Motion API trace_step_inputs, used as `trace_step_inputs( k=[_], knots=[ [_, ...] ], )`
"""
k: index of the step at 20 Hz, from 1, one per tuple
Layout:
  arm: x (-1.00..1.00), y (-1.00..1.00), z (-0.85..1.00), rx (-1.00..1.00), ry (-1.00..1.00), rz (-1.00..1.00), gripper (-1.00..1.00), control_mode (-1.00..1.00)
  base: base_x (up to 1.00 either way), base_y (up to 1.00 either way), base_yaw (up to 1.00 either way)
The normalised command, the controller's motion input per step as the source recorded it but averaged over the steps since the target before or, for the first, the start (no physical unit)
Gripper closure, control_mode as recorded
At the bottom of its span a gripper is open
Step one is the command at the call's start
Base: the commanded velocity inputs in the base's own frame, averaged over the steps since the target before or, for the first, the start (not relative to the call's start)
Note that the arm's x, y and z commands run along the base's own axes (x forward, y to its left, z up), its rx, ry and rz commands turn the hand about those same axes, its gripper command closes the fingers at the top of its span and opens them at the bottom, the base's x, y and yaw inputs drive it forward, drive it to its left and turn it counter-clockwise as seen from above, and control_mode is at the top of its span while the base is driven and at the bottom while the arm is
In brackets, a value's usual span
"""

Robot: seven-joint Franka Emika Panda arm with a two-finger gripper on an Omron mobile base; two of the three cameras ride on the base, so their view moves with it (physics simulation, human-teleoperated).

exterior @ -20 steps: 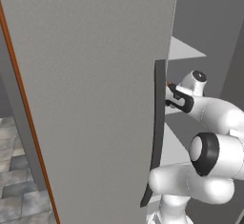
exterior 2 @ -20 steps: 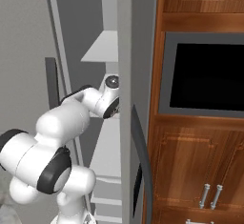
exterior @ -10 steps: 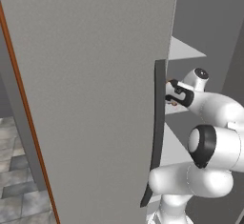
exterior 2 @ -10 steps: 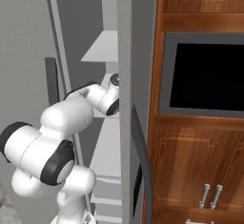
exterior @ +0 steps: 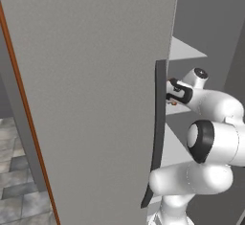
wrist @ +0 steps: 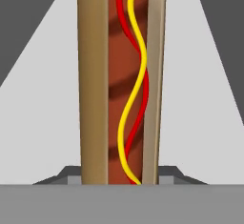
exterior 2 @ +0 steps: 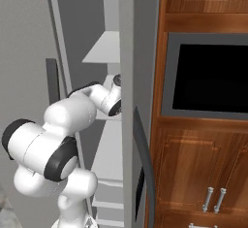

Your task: Store the hot dog in the freezer for long-term storage. Close the freezer door after placing the cooked food.

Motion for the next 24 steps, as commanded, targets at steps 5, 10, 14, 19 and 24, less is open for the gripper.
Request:
trace_step_inputs(
  k=[5,10,14,19,24],
  knots=[
    [0.2,0.0,-0.06,0.0,0.0,0.0,1.0,-1.0,0.0,0.0,0.0],
    [0.18,0.0,-0.09,0.0,0.0,0.0,1.0,-1.0,0.0,0.0,0.0],
    [0.13,0.0,-0.14,0.0,0.0,0.0,-1.0,-1.0,0.0,0.0,0.0],
    [0.08,0.0,-0.08,0.0,0.0,0.0,-1.0,-1.0,0.0,0.0,0.0],
    [0.01,0.0,0.0,0.0,0.0,0.0,-1.0,-1.0,0.0,0.0,0.0]
  ],
)
